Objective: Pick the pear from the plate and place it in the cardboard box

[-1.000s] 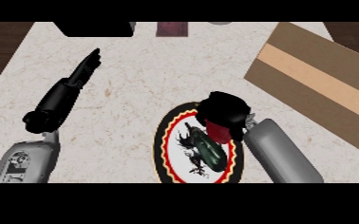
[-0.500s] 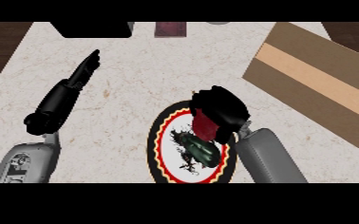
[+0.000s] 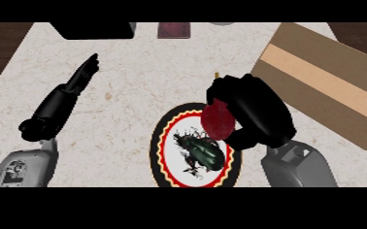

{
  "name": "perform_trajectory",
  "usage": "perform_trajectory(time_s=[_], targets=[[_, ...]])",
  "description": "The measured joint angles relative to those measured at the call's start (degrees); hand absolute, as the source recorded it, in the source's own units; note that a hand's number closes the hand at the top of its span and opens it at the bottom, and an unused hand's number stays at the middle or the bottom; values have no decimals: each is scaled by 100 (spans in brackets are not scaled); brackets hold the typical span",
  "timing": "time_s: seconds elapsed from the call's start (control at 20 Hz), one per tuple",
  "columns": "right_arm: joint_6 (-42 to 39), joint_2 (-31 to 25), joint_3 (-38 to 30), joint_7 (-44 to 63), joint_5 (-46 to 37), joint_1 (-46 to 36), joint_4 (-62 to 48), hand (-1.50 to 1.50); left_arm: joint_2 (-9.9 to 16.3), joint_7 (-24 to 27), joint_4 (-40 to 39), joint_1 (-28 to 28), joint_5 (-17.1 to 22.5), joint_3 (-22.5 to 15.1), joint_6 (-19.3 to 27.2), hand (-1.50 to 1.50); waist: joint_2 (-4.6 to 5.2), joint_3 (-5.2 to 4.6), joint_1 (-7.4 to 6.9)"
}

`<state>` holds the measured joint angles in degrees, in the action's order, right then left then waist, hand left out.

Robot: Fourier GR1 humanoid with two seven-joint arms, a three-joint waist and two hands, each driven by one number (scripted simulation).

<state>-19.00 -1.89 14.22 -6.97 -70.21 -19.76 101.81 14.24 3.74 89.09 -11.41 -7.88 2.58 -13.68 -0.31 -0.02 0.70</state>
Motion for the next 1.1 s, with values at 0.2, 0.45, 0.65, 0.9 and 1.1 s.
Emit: perform_trajectory(time_s=[0.2,0.45,0.65,0.9,1.1], targets=[[-46,116,-748,710,453,-171,471,150,-42,21,-79,-60,-26,-10,23,0,10,1,9],[-115,86,-1777,1439,817,-705,515,150,-86,171,-237,-93,-115,-59,40,0,27,1,-30],[-35,-220,-2568,1662,1076,-1388,-89,150,-99,48,-151,-200,-64,-39,-6,0,37,2,-83],[213,-1026,-3236,1292,1216,-1741,-1135,150,-73,-1,-31,-171,-1,6,-93,0,46,3,-118],[-24,-1726,-3409,985,1196,-1988,-2120,150,-107,12,16,-109,-50,-29,-78,0,54,3,-142]])
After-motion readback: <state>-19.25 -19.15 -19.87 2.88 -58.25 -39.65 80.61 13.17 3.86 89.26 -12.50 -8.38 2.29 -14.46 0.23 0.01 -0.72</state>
